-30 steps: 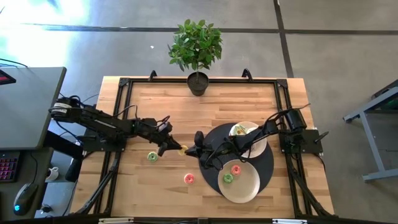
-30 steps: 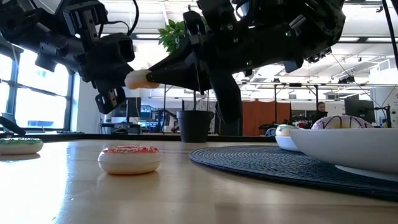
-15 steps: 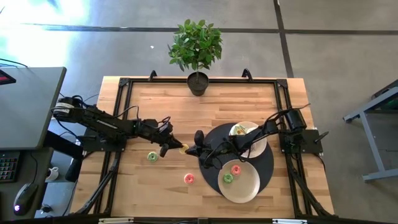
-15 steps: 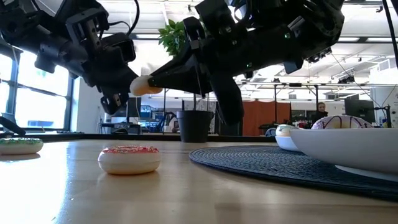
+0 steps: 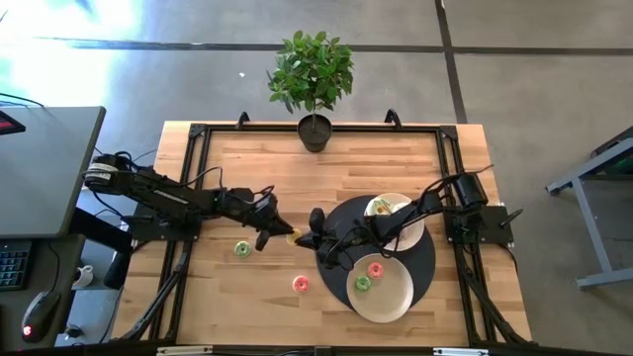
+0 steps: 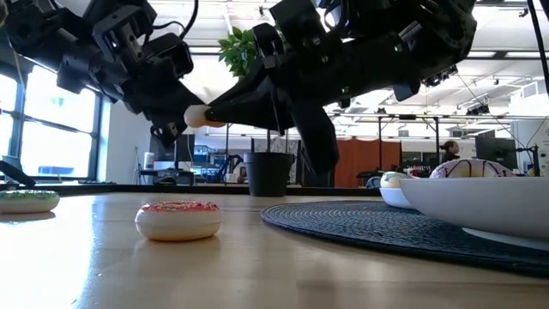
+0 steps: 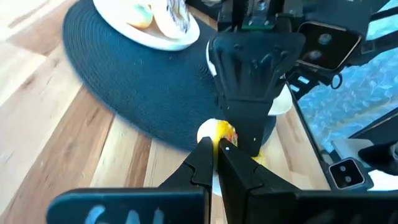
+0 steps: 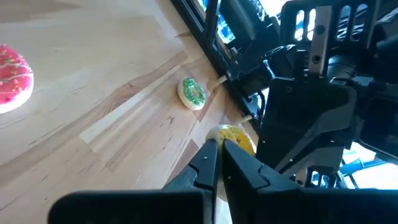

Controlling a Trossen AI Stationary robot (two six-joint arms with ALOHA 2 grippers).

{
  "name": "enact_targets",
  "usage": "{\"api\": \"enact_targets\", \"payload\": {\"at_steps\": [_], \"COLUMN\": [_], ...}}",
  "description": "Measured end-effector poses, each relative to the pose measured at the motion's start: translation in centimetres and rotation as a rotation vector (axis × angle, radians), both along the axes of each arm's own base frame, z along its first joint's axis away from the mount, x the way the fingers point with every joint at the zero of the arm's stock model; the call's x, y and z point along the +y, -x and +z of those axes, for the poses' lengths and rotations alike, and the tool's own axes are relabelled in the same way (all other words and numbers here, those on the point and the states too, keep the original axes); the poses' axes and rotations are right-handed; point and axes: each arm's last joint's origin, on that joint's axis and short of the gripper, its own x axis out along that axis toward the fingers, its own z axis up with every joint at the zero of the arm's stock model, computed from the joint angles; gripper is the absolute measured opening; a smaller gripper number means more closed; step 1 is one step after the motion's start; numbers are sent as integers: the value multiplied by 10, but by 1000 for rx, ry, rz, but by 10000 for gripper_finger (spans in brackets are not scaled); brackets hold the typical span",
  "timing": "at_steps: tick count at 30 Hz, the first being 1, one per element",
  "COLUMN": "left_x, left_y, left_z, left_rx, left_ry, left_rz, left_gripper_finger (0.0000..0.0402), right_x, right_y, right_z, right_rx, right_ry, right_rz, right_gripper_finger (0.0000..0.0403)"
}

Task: Pick & Place donuts
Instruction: Put the small yellow donut on the bottom white plate

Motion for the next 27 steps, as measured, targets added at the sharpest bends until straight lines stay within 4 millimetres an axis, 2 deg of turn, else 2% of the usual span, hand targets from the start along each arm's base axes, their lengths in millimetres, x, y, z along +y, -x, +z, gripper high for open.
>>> {"api": "enact_targets", "payload": {"at_steps": [6,14,19,22,27], "left_x": [-1,-1,0,1,2], "left_y": [1,1,1,1,3], "left_z": [-2,-2,-2,-3,-8], "left_rx": [20,21,22,34,85], "left_ry": [13,12,6,-7,-29], "left_rz": [-34,-34,-17,19,69], "left_gripper_finger": [22,125,169,178,179], "right_x": [-1,-1,1,7,34], "right_y": [0,0,1,3,13], "right_z": [0,-1,-3,-2,1], "right_rx": [-1,7,30,29,37], "right_ry": [13,5,-91,-117,-37], "right_rz": [-30,-32,-69,-68,-108], "right_gripper_finger": [17,11,16,12,4]}}
